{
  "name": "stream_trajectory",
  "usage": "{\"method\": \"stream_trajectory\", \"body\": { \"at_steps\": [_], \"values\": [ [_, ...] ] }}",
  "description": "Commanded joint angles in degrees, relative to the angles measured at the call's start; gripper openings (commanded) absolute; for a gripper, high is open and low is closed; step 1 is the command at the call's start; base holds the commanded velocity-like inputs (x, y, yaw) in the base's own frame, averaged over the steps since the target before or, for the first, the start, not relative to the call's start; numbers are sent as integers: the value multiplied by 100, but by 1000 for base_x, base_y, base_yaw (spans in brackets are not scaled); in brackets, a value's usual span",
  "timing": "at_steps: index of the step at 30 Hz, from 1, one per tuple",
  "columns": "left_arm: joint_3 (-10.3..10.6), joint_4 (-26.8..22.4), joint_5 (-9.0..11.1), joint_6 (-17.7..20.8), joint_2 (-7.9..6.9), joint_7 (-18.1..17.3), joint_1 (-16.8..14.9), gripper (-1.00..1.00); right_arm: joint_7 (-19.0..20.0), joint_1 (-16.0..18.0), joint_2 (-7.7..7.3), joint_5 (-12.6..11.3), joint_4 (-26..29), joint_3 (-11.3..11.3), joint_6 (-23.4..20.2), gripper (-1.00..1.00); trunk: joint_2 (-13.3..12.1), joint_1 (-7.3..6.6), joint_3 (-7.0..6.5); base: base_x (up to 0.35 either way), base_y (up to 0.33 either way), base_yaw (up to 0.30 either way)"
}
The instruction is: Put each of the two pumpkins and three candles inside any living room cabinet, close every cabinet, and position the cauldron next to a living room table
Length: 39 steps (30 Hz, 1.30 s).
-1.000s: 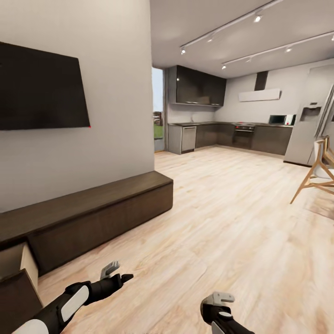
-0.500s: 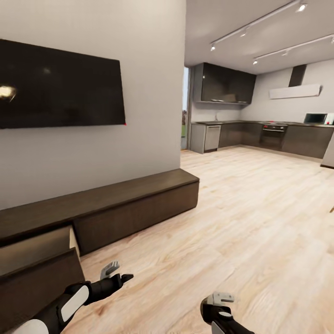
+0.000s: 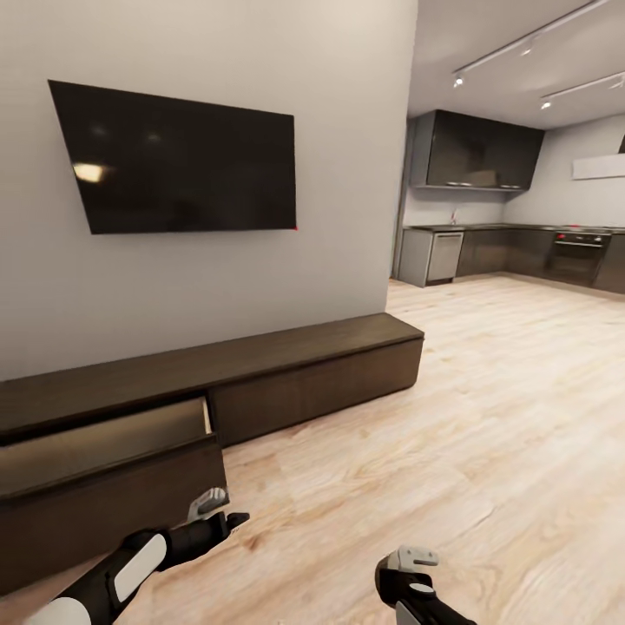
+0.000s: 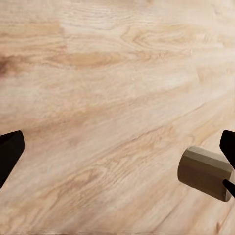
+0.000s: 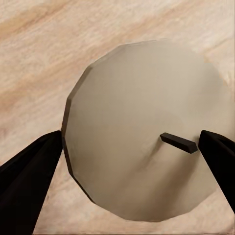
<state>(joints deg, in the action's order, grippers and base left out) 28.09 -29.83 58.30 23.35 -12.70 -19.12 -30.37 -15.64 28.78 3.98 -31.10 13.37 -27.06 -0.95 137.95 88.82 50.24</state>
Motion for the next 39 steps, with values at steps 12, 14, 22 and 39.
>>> {"method": "stream_trajectory", "body": {
  "at_steps": [12, 14, 22, 39],
  "values": [
    [23, -2, 41, 18, -5, -4, -5, 100, -52, 5, -2, -27, 8, -54, -11, -100, 3, -3, 54, -166, 263, 266],
    [22, -2, 41, 18, -5, -4, -5, 100, -53, 5, -2, -27, 8, -54, -11, -100, 3, -3, 63, -146, 277, 252],
    [21, 10, 41, 18, -5, -4, -5, 100, -53, 5, 6, -27, 1, -54, -11, -100, 3, -3, 100, -74, 288, 249],
    [12, 0, 336, 60, -50, -64, -5, 100, -44, 5, 6, -27, 1, -54, 4, -100, 3, -3, 183, 75, 136, 248]
  ]
}}
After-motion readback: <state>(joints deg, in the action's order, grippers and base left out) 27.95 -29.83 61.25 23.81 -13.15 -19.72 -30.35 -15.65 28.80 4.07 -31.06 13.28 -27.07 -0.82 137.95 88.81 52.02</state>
